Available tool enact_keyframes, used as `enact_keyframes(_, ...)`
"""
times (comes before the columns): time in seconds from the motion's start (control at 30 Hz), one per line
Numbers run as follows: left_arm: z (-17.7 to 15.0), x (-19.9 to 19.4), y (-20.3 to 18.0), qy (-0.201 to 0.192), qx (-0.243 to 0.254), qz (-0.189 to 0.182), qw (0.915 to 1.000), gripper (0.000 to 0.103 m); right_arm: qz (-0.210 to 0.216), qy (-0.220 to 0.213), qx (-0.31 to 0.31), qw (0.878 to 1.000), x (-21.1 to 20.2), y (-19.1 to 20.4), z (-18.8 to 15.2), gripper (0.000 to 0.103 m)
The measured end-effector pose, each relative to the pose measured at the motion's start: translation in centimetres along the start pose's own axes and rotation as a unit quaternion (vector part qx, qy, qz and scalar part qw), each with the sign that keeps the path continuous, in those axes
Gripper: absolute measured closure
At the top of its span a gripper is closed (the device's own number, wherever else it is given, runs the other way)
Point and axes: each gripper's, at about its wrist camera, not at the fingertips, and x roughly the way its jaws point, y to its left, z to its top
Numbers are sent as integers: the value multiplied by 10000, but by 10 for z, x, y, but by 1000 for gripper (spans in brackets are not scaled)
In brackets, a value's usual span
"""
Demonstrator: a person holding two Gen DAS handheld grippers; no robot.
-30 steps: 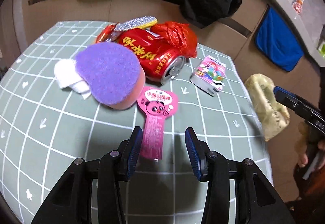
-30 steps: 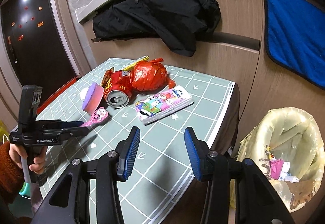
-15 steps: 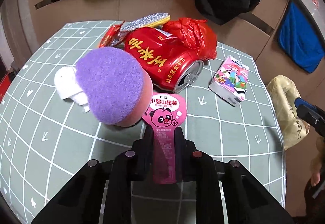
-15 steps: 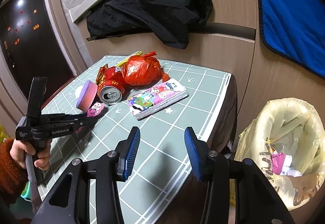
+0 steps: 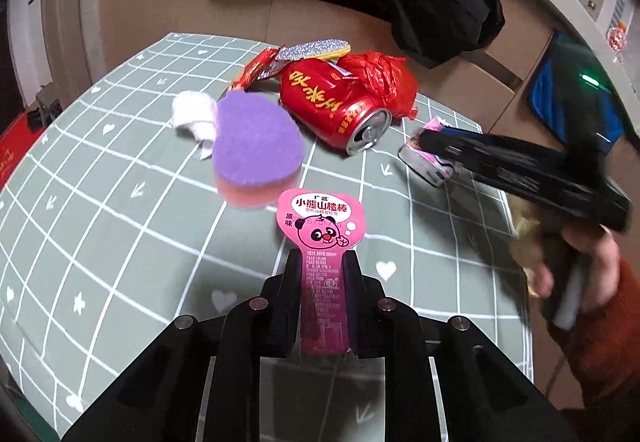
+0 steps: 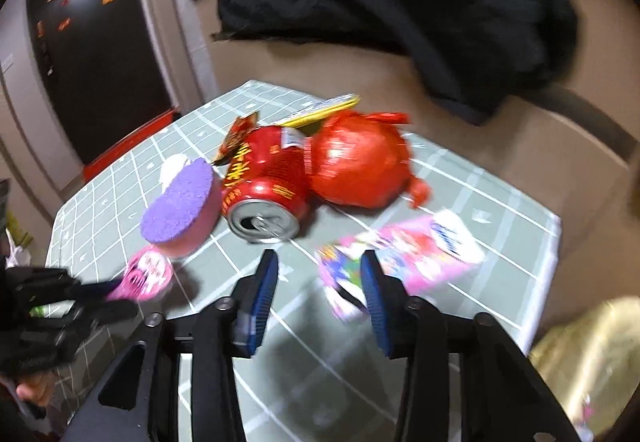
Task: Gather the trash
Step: 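Grasp the pink Kleenex tissue pack with the right gripper while the left gripper holds the packet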
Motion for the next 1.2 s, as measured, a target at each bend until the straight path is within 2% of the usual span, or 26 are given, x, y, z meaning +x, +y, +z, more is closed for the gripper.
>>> enact_keyframes(0.17, -6, -5, 7, -54, -78, 10, 10000, 81, 49, 298, 15, 9995, 30, 6, 4, 69)
enact_keyframes(0.3, -6, -11, 11, -173, -156, -97, 9997, 73, 165, 362, 72, 9992, 17, 4, -11, 69)
enact_keyframes(0.47, -3, -15, 10, -280, -274, -342, 9987, 70, -116, 473, -103, 9988, -11, -4, -36, 70)
enact_keyframes(0.53, -2, -15, 7, -337, -262, -323, 9986, 69, -200, 403, 18, 9990, -27, -13, -44, 69)
enact_keyframes(0.63, 0, -15, 6, -374, -259, -284, 9986, 69, -215, 9, 272, 9994, -50, -24, -49, 69)
enact_keyframes(0.7, 1, -15, 5, -370, -276, -285, 9985, 69, -391, -116, 272, 9988, -53, -28, -49, 63)
enact_keyframes(0.77, 2, -15, 4, -382, -249, -259, 9986, 69, -667, -50, 167, 9976, -42, -33, -45, 62)
enact_keyframes(0.9, -1, -20, 6, -436, -150, -118, 9989, 69, -829, 115, 199, 9963, -12, -51, -39, 60)
enact_keyframes(1.03, -3, -24, 18, -454, -254, 35, 9986, 69, -246, 129, 660, 9974, 5, -66, -31, 54)
enact_keyframes(1.07, -2, -25, 21, -461, -296, 59, 9985, 69, -181, 174, 667, 9975, 10, -66, -29, 48)
enact_keyframes(1.2, -2, -26, 30, -479, -400, 107, 9980, 69, -493, 300, 136, 9982, 25, -47, -23, 46)
